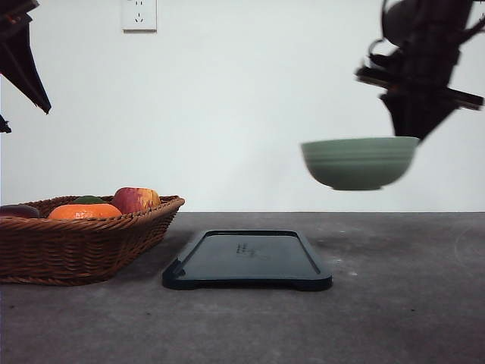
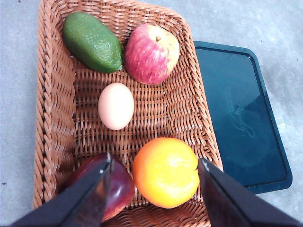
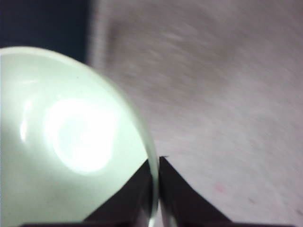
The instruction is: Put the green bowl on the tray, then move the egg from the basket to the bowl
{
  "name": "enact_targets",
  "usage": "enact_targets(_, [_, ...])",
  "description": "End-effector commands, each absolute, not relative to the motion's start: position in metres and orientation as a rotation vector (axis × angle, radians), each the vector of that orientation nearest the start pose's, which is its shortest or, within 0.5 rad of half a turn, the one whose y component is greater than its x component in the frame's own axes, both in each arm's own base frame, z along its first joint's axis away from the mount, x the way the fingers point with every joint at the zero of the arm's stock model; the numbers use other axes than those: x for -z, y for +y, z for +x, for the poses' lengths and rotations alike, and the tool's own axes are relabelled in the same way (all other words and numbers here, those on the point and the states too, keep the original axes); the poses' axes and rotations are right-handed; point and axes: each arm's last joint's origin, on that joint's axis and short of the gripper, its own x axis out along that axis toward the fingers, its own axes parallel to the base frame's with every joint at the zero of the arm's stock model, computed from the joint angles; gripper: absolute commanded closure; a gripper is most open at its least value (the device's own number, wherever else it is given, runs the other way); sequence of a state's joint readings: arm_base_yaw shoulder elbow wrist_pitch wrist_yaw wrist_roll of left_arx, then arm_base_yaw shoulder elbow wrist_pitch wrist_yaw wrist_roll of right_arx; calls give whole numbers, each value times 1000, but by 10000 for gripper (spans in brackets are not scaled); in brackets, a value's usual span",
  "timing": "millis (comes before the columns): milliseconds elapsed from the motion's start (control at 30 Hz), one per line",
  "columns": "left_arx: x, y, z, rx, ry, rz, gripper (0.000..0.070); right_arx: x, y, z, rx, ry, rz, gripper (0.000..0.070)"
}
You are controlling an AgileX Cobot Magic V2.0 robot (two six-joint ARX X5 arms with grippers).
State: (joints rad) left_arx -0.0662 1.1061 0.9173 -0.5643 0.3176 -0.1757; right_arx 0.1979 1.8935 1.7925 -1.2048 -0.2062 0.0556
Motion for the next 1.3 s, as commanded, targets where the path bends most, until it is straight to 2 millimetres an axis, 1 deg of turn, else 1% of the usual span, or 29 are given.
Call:
enact_targets(0, [-294, -24, 225, 311, 758, -253, 350, -296, 98, 374, -357, 1300, 21, 696])
enact_targets(167, [-293, -25, 226, 311, 758, -253, 350, -294, 144, 375, -444, 1208, -11, 696])
enact_targets(233, [-293, -25, 226, 311, 759, -253, 350, -290, 160, 376, -473, 1184, -15, 696])
enact_targets(367, [-293, -25, 226, 311, 759, -253, 350, -277, 186, 378, -513, 1177, -30, 696])
enact_targets(467, [-293, -25, 226, 311, 761, -254, 350, -261, 197, 381, -520, 1204, -43, 696])
enact_targets(600, [-293, -25, 226, 311, 761, -254, 350, -239, 204, 388, -515, 1243, -50, 696])
enact_targets(700, [-293, -25, 226, 310, 763, -254, 350, -227, 206, 393, -508, 1258, -49, 696])
enact_targets(933, [-293, -25, 226, 310, 764, -254, 350, -209, 207, 399, -486, 1294, -47, 696])
enact_targets(1067, [-293, -24, 225, 310, 766, -255, 350, -205, 207, 400, -477, 1300, -54, 693])
enact_targets(1133, [-293, -24, 225, 309, 769, -255, 350, -206, 209, 400, -477, 1295, -58, 646])
enact_targets(1233, [-293, -24, 225, 309, 768, -255, 350, -210, 209, 400, -475, 1298, -56, 492])
enact_targets(1267, [-293, -24, 225, 309, 768, -255, 350, -212, 209, 400, -474, 1298, -56, 483])
